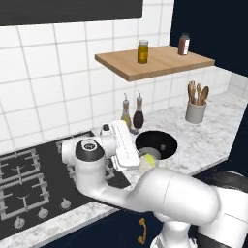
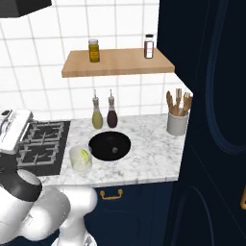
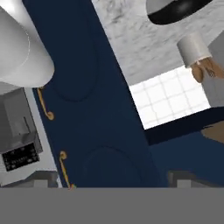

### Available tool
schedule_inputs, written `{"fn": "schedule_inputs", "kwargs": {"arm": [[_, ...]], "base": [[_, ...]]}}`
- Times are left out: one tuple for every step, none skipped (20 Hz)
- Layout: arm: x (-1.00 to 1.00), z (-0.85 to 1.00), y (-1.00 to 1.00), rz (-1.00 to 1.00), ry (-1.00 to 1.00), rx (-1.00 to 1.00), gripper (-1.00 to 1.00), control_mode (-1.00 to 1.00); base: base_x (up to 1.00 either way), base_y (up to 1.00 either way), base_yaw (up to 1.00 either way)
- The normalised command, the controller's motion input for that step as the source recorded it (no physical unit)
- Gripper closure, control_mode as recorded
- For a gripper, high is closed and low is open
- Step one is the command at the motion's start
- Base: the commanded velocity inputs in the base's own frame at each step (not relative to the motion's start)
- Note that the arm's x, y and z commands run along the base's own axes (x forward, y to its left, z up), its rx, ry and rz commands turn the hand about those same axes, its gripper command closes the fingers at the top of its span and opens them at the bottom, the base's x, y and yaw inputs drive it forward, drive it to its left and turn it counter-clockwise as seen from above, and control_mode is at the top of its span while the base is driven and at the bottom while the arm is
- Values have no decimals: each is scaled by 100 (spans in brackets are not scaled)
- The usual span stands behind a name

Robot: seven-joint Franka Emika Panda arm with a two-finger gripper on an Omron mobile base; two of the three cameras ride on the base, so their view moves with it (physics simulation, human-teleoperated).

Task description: Grab a lemon wedge from the fridge and one ice cube from the ice bowl, and put them in the glass of lemonade.

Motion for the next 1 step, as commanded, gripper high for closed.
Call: {"fn": "schedule_inputs", "kwargs": {"arm": [[-100, 52, -43, 0, -44, 27, -100, -100]], "base": [[0, 0, 0]]}}
